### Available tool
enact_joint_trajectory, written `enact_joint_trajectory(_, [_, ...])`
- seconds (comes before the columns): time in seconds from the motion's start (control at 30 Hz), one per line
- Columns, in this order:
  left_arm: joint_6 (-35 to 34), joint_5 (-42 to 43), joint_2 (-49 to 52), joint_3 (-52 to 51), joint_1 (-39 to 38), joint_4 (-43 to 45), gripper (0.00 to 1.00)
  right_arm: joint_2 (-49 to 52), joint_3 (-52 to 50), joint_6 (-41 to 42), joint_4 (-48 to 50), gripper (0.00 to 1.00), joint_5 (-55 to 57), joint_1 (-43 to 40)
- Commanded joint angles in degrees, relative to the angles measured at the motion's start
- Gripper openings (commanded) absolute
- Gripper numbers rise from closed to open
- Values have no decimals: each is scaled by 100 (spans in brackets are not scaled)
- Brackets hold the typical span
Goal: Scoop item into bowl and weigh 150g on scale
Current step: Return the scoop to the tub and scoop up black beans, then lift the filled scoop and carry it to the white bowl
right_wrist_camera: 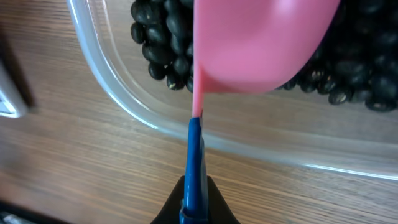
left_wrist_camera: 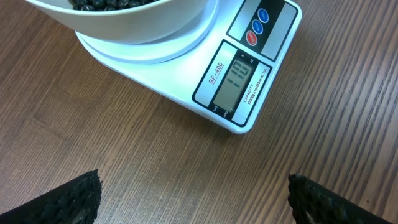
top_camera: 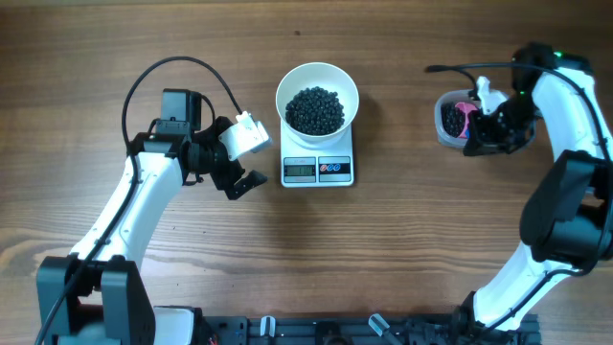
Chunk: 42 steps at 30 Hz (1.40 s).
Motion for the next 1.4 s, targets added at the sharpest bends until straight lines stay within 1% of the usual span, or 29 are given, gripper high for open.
enact_joint_trajectory(0.0, [55,133,52,-42,26,-2,100,96,-46,-361,-76,4,-938,-341])
enact_joint_trajectory(0.07, [55,133,52,-42,26,-2,100,96,-46,-544,-83,4,-1416,-595])
enact_joint_trajectory(0.23, [55,133,52,-42,26,-2,100,96,-46,-787,-131,4,-1993,-1086])
enact_joint_trajectory(0.4, [55,133,52,-42,26,0,100,96,-46,-1360,-433,4,-2754,-1556])
enact_joint_trajectory(0.57, [55,133,52,-42,26,-2,100,96,-46,-1711,-798,4,-3383,-1578])
enact_joint_trajectory(0.67, [55,133,52,-42,26,-2,100,94,2,-2149,-1110,4,-3875,-1449])
enact_joint_trajectory(0.83, [55,133,52,-42,26,-2,100,85,282,-2243,-1255,4,-4323,-1040])
enact_joint_trajectory(0.93, [55,133,52,-42,26,-2,100,85,479,-2173,-1250,4,-4505,-588])
enact_joint_trajectory(1.07, [55,133,52,-42,26,-2,100,85,734,-1657,-1043,4,-4518,195])
enact_joint_trajectory(1.13, [55,133,52,-42,26,-2,100,85,1025,-1344,-922,4,-4476,673])
enact_joint_trajectory(1.23, [55,133,52,-42,26,0,100,85,1473,-800,-772,4,-4002,1163])
enact_joint_trajectory(1.37, [55,133,52,-42,26,0,100,85,2122,-48,-649,4,-2498,1993])
